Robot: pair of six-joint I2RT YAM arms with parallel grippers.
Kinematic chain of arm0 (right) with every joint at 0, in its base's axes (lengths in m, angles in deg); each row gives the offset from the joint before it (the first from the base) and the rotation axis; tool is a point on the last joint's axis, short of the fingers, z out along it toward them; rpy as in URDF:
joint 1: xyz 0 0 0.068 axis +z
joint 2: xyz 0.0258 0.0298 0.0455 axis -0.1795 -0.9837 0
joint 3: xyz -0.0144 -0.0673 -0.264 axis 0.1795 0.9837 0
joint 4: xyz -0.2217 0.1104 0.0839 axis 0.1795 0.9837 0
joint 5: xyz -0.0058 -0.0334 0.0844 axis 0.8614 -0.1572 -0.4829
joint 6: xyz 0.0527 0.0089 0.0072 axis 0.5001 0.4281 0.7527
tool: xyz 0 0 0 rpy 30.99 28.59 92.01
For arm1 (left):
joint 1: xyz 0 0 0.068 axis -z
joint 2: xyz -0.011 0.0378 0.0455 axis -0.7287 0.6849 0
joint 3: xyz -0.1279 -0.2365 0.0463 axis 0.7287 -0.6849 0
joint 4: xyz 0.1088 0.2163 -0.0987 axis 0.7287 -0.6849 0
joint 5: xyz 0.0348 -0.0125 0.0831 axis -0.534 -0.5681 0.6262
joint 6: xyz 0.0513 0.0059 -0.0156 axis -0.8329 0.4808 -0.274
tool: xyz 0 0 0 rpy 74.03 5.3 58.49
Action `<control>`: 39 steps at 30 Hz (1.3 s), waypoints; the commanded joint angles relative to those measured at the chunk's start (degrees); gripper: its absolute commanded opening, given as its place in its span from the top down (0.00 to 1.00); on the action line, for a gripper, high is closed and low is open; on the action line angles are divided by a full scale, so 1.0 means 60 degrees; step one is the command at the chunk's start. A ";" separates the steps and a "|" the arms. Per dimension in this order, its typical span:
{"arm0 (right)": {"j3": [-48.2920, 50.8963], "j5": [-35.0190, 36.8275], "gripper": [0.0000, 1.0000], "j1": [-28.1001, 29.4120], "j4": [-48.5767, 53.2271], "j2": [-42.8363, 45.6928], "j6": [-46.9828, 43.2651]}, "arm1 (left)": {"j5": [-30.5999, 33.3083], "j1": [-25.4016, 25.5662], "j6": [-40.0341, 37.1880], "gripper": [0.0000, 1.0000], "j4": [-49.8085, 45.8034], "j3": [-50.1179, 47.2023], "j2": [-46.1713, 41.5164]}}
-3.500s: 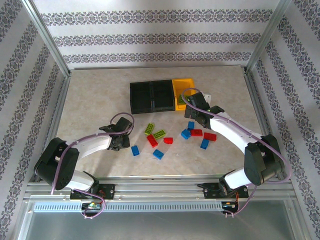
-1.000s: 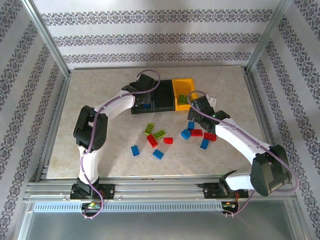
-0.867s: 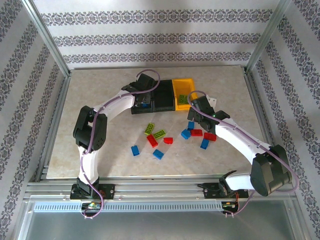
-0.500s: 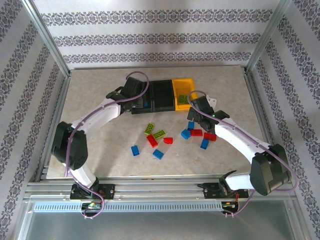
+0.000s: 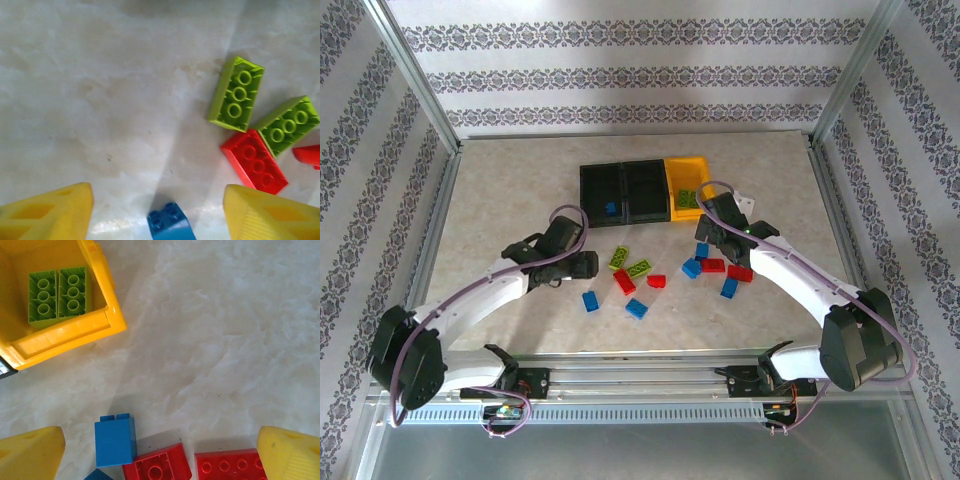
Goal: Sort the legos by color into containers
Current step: Pick up the lego from the middle-left of the table.
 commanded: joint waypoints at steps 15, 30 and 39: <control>0.0179 0.0009 0.02 -0.0081 0.0093 0.0044 0.0322 | 0.0014 0.1718 0.0903 0.23 -0.0063 -0.0541 0.1091; 0.0216 -0.0029 0.02 -0.0093 0.0049 0.0024 0.0347 | 0.0462 0.1726 0.1123 0.30 -0.0494 -0.0663 0.2042; 0.0270 -0.0080 0.02 -0.0084 0.0027 -0.0007 0.0391 | 0.0674 0.1726 0.0888 0.40 -0.0695 -0.0709 0.2250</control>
